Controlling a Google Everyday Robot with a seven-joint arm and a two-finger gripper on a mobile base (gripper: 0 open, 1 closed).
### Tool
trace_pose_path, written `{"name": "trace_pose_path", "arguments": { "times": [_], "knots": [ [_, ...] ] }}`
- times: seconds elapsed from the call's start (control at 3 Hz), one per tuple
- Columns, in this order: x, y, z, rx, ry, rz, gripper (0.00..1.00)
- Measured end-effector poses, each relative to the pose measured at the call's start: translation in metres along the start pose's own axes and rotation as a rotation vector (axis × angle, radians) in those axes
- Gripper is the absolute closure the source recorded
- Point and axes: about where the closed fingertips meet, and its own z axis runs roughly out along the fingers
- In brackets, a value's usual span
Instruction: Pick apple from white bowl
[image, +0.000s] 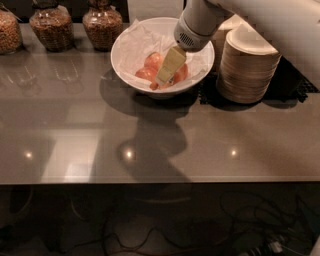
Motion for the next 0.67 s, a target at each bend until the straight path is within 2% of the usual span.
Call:
{"name": "trace_pose_path", "arguments": {
  "times": [0.33, 0.67],
  "knots": [
    [0.0058, 0.0045, 0.0056, -0.003, 0.015, 0.087, 0.19],
    [0.0092, 0.0050, 0.0079, -0.001, 0.024, 0.139, 0.35]
  ]
}}
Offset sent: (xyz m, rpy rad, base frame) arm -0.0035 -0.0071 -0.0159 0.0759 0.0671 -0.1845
